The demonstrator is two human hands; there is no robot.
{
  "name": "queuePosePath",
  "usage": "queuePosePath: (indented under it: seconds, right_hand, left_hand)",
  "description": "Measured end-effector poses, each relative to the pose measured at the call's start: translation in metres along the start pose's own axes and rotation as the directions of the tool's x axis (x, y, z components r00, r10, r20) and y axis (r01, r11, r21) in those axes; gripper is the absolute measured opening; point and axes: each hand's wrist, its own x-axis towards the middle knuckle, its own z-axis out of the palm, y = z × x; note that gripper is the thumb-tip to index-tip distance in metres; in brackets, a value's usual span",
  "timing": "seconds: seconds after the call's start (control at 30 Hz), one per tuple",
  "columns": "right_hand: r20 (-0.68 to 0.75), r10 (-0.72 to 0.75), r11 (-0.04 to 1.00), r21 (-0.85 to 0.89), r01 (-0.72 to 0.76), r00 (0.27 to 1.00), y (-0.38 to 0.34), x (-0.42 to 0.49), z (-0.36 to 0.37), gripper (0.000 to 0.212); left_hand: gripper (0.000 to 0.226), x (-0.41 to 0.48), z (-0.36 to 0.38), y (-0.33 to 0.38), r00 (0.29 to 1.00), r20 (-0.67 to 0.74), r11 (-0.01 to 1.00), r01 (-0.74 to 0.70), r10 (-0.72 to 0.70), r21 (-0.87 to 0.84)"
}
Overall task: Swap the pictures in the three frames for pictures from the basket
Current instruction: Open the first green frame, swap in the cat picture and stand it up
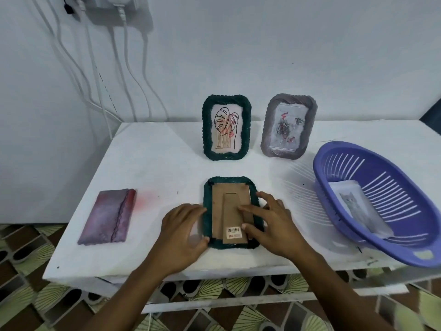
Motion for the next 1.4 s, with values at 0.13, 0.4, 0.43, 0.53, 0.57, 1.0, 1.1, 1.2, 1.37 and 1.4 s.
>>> queuePosePath:
  seconds: [0.13,0.4,0.43,0.53,0.57,1.0,1.1,1.2,1.37,1.4]
  right_hand:
    - [-0.165,0.105,0.980,0.183,-0.074,0.981,0.009,0.030,-0.016,0.043]
    - [-0.141,0.140,0.949,0.302,-0.092,0.980,0.017,0.089,-0.019,0.031]
    - [-0.141,0.151,0.946,0.307,-0.101,0.978,0.018,0.091,-0.019,0.031]
    - [-0.160,0.193,0.936,0.327,-0.133,0.968,0.019,0.095,-0.014,0.028]
    - [-0.177,0.206,0.934,0.329,-0.140,0.962,0.019,0.096,-0.011,0.027]
    - [-0.282,0.245,0.932,0.332,-0.146,0.928,0.004,0.085,-0.004,0.033]
    - [-0.238,0.152,0.951,0.299,-0.076,0.959,0.004,0.051,-0.009,0.033]
    - [-0.165,-0.053,0.975,0.206,0.087,0.985,0.013,0.002,-0.007,0.022]
    - [-0.145,-0.201,0.959,0.173,0.225,0.969,0.019,-0.039,0.003,0.029]
    - [-0.154,-0.206,0.956,0.178,0.232,0.966,0.019,-0.041,0.004,0.031]
  left_hand:
    - [0.049,0.040,-0.011,-0.005,0.985,-0.098,0.982,0.126,-0.140,-0.137]
    - [0.027,0.113,0.000,-0.022,0.979,-0.133,0.961,0.120,-0.157,-0.249]
    - [0.026,0.115,0.001,-0.023,0.975,-0.152,0.960,0.118,-0.161,-0.255]
    - [0.031,0.121,0.006,-0.021,0.966,-0.189,0.952,0.116,-0.174,-0.284]
    - [0.033,0.123,0.008,-0.021,0.964,-0.201,0.950,0.111,-0.174,-0.291]
    - [0.046,0.109,0.010,-0.016,0.953,-0.212,0.942,0.148,-0.218,-0.302]
    - [0.044,0.069,0.007,-0.014,0.987,-0.124,0.963,0.071,-0.106,-0.259]
    - [0.040,0.015,0.009,-0.009,0.998,-0.057,0.981,-0.038,0.028,-0.190]
    - [0.043,-0.015,0.019,-0.003,0.986,-0.081,0.984,-0.154,0.147,-0.091]
    - [0.040,-0.015,0.020,-0.004,0.982,-0.094,0.982,-0.172,0.165,-0.076]
